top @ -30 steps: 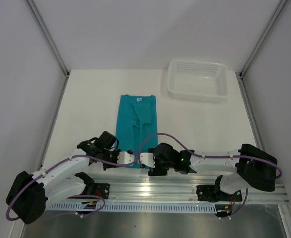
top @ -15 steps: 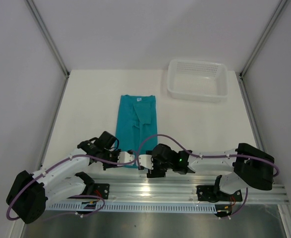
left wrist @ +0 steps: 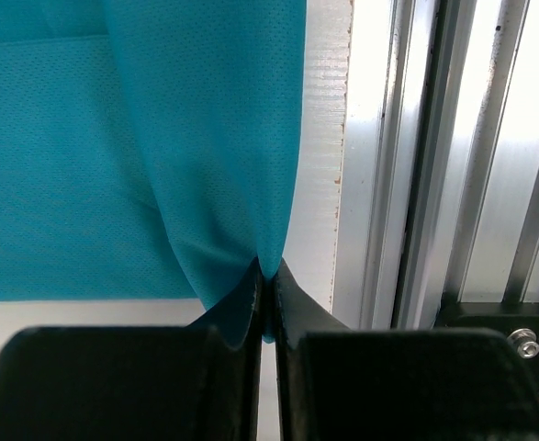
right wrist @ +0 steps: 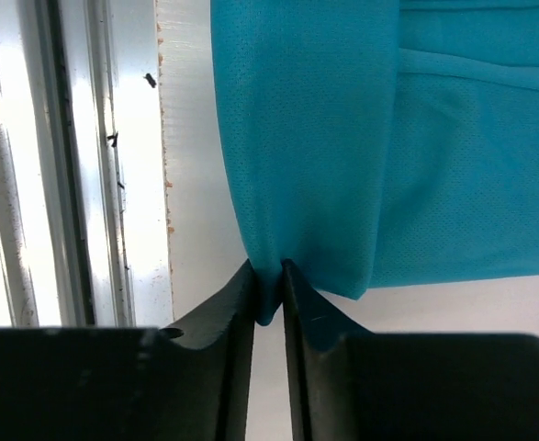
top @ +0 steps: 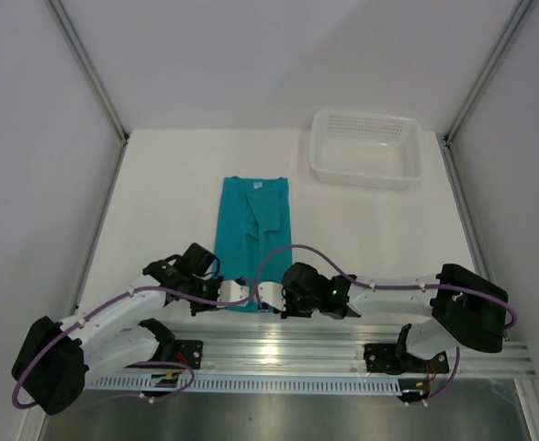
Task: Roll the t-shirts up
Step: Roll the tshirt
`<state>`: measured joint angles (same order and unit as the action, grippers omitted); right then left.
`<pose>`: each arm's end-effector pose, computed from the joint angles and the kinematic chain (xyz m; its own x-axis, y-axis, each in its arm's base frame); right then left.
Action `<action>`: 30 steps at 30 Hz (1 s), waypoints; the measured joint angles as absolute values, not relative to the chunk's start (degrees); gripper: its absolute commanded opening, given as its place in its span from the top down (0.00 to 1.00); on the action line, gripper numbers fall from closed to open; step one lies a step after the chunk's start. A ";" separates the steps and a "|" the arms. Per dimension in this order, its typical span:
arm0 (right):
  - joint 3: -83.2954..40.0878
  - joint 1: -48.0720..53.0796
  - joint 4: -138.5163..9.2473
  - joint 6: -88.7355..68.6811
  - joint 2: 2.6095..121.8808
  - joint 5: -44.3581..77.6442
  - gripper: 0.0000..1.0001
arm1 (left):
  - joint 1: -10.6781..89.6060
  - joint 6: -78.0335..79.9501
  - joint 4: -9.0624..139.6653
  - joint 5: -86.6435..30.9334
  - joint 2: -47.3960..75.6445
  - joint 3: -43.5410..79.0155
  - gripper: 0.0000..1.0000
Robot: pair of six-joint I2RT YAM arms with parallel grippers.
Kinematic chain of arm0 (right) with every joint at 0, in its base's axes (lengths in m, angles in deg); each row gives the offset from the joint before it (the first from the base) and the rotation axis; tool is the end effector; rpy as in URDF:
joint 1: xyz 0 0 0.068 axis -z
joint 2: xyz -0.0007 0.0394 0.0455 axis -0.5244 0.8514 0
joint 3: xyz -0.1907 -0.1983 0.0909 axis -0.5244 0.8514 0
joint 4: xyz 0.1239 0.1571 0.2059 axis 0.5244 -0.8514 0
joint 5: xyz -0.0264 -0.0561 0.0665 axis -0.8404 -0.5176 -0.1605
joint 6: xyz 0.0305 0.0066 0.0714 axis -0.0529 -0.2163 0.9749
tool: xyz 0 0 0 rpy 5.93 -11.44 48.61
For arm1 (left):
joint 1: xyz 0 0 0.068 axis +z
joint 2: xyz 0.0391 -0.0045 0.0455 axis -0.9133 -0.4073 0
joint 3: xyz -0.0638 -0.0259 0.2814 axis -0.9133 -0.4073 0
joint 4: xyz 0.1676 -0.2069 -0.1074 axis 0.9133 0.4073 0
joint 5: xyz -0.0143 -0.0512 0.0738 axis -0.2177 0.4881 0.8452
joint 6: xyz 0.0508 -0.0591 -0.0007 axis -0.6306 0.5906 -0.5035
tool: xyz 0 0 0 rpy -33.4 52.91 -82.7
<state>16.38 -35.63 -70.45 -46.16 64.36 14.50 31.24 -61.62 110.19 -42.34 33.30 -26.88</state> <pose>0.1127 0.2853 0.1303 0.1952 -0.7950 -0.5743 -0.9694 -0.0676 -0.2359 0.1285 -0.1205 0.1410 -0.0037 0.8746 -0.4849 0.9998 0.0133 0.0164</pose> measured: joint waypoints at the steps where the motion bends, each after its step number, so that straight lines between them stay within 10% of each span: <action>1: 16.38 -35.63 -70.69 -45.97 64.08 14.67 0.88 | 31.27 -61.65 110.32 -42.36 33.35 -26.88 0.93; 18: 10.41 -34.28 -84.42 -42.12 59.01 29.80 1.00 | 31.33 -61.67 121.05 -46.60 35.62 -24.87 0.85; 30: 4.93 -21.60 -88.49 -42.08 67.95 42.10 1.00 | 38.50 -63.61 121.99 -50.42 23.80 -15.69 0.49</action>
<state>4.93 -21.60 -88.49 -42.08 67.95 42.10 38.50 -63.61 121.99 -50.42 23.80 -15.69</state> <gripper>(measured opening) 0.045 0.482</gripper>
